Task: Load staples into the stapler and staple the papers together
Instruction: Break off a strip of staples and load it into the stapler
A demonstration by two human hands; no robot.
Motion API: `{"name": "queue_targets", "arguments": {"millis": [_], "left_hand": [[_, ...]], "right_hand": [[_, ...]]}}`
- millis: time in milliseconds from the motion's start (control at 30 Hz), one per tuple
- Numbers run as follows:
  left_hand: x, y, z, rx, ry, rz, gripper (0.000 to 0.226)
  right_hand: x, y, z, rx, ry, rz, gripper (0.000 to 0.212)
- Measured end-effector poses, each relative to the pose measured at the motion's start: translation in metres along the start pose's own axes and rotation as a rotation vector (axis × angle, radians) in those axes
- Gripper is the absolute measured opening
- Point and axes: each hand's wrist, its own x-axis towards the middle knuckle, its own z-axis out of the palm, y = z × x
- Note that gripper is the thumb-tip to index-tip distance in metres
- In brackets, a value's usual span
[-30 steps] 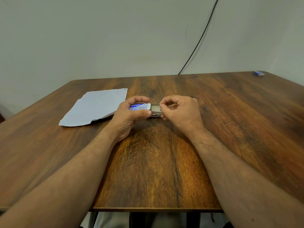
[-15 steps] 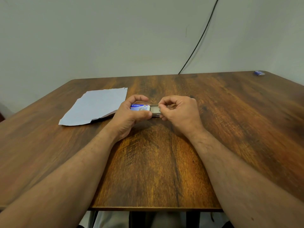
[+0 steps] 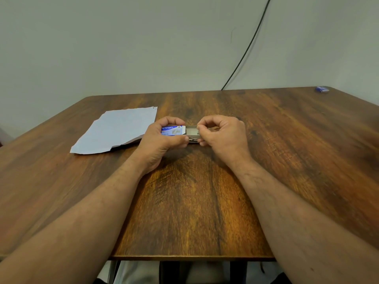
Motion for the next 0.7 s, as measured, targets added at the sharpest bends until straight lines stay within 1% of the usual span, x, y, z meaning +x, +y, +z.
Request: {"name": "queue_targets", "arguments": {"millis": [100,433,500,633,700], "left_hand": [[-0.001,0.001,0.003,0.067,0.005,0.01,0.038],[0.0,0.003,0.001,0.054,-0.035,-0.024,0.027],[0.0,0.002,0.001,0.075,-0.031,-0.024,0.028],[0.001,0.0,0.0,0.095,-0.017,0.001,0.045],[0.0,0.001,0.0,0.136,-0.023,0.016,0.039]], "right_hand": [[0.0,0.001,0.0,-0.013,-0.017,-0.01,0.011],[-0.002,-0.003,-0.004,-0.026,-0.087,-0.038,0.009],[-0.002,-0.003,-0.006,-0.022,-0.095,-0.033,0.008],[0.001,-0.004,-0.01,0.001,-0.095,0.008,0.008],[0.001,-0.003,-0.011,0.02,-0.096,0.027,0.008]]}}
